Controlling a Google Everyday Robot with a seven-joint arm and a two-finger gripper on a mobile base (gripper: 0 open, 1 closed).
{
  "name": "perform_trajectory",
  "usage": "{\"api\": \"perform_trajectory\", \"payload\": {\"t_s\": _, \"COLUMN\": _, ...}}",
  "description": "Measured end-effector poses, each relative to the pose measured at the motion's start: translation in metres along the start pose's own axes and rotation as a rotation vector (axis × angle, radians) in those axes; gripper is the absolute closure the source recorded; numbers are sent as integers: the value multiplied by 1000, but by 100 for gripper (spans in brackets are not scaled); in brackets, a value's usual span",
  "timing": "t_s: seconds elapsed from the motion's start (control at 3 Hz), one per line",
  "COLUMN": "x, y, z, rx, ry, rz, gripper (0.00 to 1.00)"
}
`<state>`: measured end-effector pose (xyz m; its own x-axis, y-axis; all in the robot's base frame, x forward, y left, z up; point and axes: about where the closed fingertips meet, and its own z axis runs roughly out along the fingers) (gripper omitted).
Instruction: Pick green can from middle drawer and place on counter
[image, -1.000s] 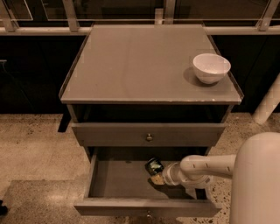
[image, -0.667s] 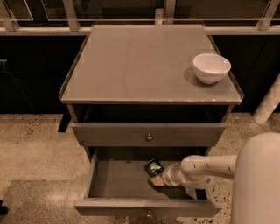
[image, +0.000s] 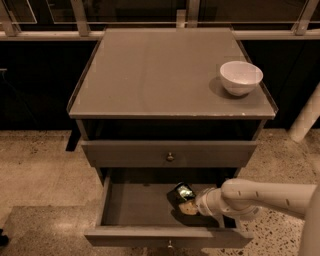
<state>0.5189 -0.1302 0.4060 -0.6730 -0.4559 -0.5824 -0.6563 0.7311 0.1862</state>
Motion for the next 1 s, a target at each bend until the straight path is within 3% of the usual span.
{"api": "perform_trajectory", "payload": {"t_s": 0.33, "x": -22, "y": 13, "z": -56, "rx": -29, "ry": -42, "rz": -37, "gripper": 100}}
{"api": "perform_trajectory", "payload": {"t_s": 1.0, "x": -24, "y": 16, "z": -53, "rx": -64, "ry": -23, "rz": -31, "gripper": 100}}
